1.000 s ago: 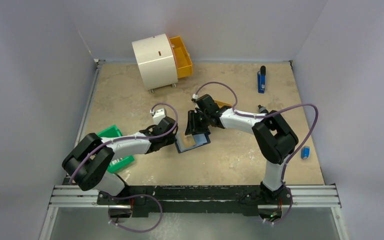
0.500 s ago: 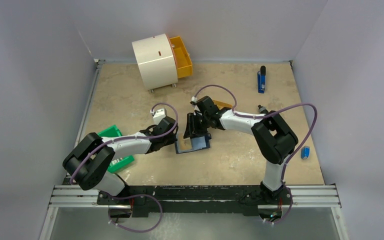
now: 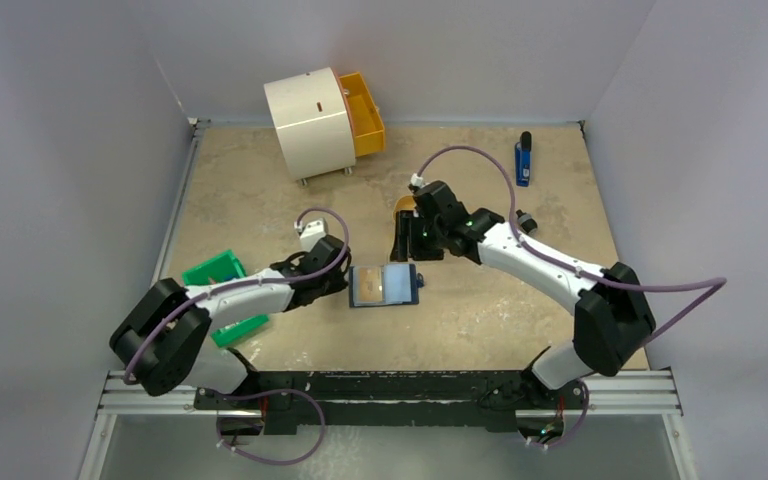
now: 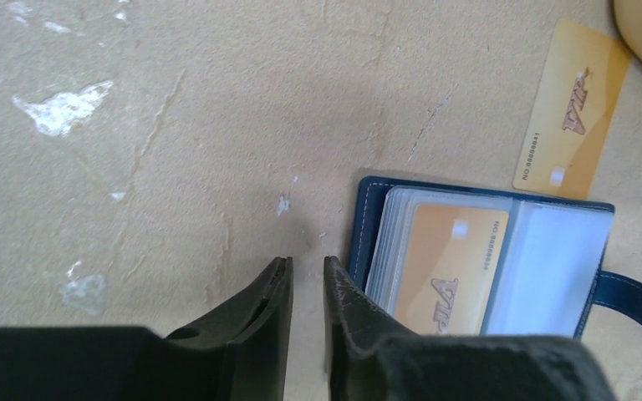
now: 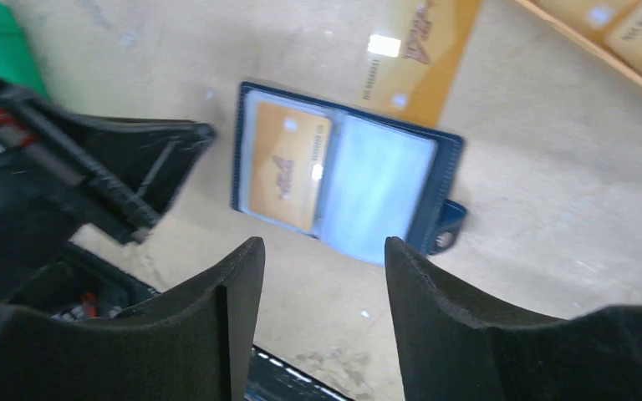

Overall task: Put the credit cards into the card holder
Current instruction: Insert the credit card into the card holder, then close the card holder at the center of the board.

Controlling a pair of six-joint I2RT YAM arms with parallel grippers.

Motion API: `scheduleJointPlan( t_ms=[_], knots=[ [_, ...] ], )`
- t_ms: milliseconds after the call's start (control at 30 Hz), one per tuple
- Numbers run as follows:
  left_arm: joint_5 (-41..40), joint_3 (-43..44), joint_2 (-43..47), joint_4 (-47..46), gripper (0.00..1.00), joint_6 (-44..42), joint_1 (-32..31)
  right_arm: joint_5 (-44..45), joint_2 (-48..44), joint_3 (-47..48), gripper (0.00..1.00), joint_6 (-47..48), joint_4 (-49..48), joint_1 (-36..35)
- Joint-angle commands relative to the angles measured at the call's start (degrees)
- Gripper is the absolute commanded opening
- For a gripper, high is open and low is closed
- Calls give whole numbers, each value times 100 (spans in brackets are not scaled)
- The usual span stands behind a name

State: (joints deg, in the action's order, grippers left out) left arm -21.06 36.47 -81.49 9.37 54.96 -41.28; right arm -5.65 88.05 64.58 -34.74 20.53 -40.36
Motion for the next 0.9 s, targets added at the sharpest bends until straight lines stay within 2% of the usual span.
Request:
scheduleJointPlan(
  t_ms=[0,167,367,467,700,767,867],
  knots=[
    [-174,-143,615,256,23,126,1,925,-115,-261,59,132,806,87],
    [-315,-231,1153,551,30,199,-1,920,41,-424,58,104,661,91],
    [-408,-300,1410,754,31,178,3,978,501,-340,52,118,447,136],
    [-416,-324,1458,783,30,194,1,1020,741,-282,43,145,417,151],
    [-396,-331,1554,751,28,140,2,1126,528,-384,5,269,394,157],
    [-276,-366,1514,640,27,112,0,1119,365,-423,0,350,469,151],
    [-117,-414,1424,501,24,116,3,1190,49,-488,0,585,590,151]
  ],
)
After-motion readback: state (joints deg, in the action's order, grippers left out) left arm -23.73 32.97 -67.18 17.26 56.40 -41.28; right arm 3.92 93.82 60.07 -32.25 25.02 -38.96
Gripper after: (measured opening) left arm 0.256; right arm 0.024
